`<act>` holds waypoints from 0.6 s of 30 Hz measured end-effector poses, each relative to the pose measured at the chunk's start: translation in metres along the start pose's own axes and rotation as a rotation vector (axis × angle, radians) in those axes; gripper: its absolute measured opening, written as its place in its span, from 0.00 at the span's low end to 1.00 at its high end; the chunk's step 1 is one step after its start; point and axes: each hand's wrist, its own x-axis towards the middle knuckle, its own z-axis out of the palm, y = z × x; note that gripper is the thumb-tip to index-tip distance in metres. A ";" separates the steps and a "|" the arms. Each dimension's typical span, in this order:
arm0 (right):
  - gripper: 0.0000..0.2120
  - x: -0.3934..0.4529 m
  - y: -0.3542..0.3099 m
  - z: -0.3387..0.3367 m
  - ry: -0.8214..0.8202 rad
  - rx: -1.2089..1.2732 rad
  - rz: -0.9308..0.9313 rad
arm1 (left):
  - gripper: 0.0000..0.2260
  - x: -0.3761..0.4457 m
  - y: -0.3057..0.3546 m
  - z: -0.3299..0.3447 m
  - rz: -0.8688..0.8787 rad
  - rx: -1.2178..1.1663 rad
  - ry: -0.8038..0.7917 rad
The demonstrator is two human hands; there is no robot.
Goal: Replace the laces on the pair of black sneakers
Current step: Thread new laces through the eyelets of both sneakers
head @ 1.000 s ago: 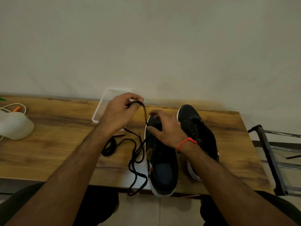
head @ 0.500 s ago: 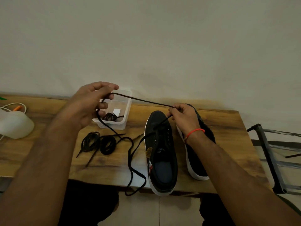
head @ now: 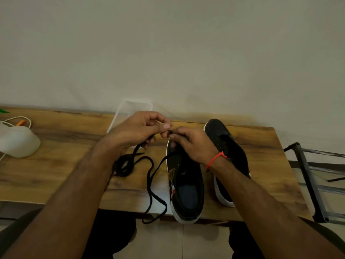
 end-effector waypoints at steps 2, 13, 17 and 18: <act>0.09 0.003 0.006 -0.007 0.230 0.037 0.115 | 0.07 -0.001 0.000 -0.012 -0.017 -0.001 0.071; 0.08 0.015 0.033 -0.053 0.747 0.712 0.568 | 0.09 -0.017 -0.003 -0.065 0.061 -0.327 0.308; 0.08 0.013 0.023 -0.044 0.500 0.423 0.435 | 0.13 -0.014 -0.001 -0.053 0.152 -0.342 0.183; 0.07 0.011 0.019 -0.040 0.387 0.368 0.399 | 0.13 -0.012 0.000 -0.048 0.167 -0.318 0.179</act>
